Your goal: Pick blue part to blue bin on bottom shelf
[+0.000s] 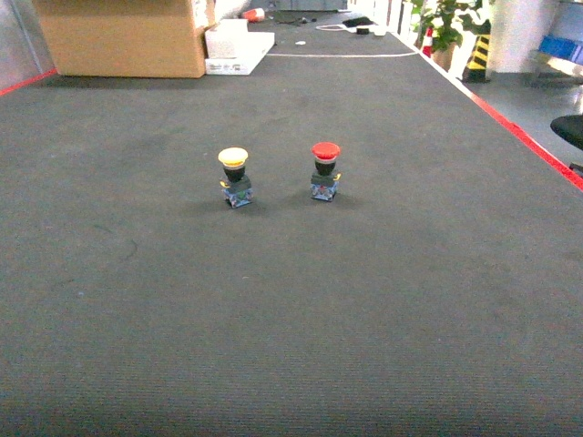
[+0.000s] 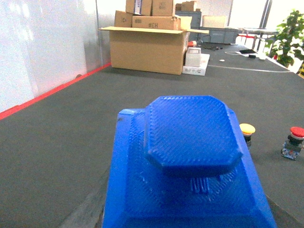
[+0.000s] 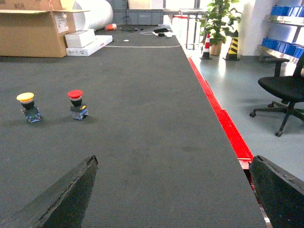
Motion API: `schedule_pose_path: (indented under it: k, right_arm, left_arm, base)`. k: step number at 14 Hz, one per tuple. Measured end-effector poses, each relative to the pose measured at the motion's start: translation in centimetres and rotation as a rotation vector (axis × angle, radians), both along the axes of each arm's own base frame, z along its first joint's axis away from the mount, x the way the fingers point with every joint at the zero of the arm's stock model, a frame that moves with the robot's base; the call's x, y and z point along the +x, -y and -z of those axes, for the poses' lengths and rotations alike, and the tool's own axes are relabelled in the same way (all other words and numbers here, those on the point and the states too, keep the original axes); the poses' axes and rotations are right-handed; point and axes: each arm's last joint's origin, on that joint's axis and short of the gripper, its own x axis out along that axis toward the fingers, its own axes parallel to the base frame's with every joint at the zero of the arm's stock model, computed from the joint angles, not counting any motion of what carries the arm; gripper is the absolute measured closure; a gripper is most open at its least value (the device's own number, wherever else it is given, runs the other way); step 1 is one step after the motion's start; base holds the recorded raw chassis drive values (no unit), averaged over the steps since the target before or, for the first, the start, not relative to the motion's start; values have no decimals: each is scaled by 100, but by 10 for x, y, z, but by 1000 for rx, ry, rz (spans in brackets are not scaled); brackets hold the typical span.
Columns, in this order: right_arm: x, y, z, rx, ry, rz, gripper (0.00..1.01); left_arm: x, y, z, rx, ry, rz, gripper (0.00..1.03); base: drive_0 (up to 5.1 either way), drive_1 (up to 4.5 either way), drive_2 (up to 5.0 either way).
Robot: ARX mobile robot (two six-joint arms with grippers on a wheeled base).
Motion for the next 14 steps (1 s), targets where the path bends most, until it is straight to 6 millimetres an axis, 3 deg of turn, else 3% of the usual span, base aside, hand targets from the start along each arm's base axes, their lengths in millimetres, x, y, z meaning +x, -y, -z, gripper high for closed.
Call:
schedule_pose_path:
  k: [14]
  right_arm:
    - [0,0,0,0,0,0,3]
  left_arm:
    - [-8,-2,-1,-21,1,-13,60]
  base:
    - [0,0,0]
